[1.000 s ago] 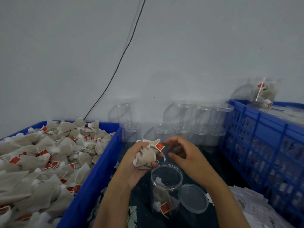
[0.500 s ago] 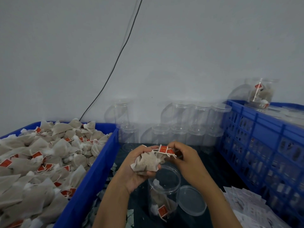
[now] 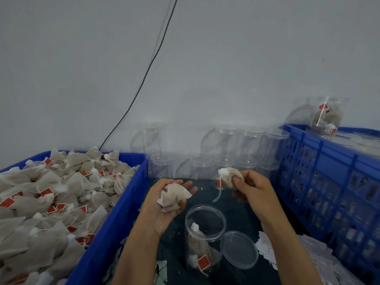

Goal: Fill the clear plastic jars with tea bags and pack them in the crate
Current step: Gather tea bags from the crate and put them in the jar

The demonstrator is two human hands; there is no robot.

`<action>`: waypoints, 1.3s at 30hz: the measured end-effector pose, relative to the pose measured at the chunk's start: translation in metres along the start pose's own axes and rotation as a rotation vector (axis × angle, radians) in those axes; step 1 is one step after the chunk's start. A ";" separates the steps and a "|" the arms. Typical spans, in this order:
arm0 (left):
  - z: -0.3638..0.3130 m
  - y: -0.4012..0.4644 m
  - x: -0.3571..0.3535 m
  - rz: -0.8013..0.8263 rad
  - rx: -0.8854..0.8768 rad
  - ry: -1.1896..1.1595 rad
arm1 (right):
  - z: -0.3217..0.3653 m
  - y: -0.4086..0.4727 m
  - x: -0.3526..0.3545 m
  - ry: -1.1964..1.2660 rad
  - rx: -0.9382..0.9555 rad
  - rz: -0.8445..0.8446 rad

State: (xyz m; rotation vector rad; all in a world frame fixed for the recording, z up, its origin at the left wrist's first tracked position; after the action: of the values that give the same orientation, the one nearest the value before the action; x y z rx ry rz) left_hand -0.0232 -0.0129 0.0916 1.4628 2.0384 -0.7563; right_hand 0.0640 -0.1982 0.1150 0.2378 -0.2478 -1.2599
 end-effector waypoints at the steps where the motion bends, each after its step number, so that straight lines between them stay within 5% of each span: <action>1: -0.001 0.001 0.001 -0.022 -0.019 -0.045 | 0.001 0.000 0.002 0.017 0.000 -0.014; 5: -0.001 0.002 0.000 -0.077 -0.075 -0.154 | 0.007 -0.004 -0.002 -0.026 -0.030 0.186; 9: 0.004 0.006 -0.008 -0.145 -0.105 -0.060 | -0.001 -0.012 -0.022 -0.460 0.019 0.420; 12: 0.012 0.011 -0.009 -0.188 -0.137 0.189 | 0.002 -0.015 -0.036 -0.387 0.126 0.330; 15: 0.018 0.011 -0.014 0.034 -0.150 0.304 | 0.006 -0.017 -0.045 -0.190 0.191 0.341; 21: 0.018 0.006 -0.021 0.298 -0.079 0.324 | -0.007 -0.014 -0.044 -0.313 0.195 0.202; 26: 0.016 0.004 -0.017 0.062 -0.217 0.708 | -0.009 -0.005 -0.029 -0.237 0.125 -0.021; 29: 0.011 0.006 -0.013 -0.075 -0.350 0.937 | -0.009 -0.003 -0.024 -0.246 0.064 -0.020; 35: 0.001 0.002 -0.008 -0.066 -0.553 1.068 | -0.005 -0.006 -0.024 -0.255 0.003 0.224; 39: 0.002 0.004 -0.006 0.012 -0.518 1.114 | -0.001 -0.007 -0.018 -0.308 0.032 0.211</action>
State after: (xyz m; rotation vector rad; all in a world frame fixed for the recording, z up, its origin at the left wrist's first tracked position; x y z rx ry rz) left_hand -0.0176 -0.0174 0.0936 1.7139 2.6407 0.7723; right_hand 0.0532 -0.1828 0.1108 0.0409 -0.5440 -1.0803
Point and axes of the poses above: each hand's wrist, its own y-axis towards the middle knuckle, its own x-axis out of the back of the hand, z = x × y, the point moved 2 cm from there along y, towards the middle knuckle, and after that the axes turned 6 degrees about y, right-handed, at the moved point
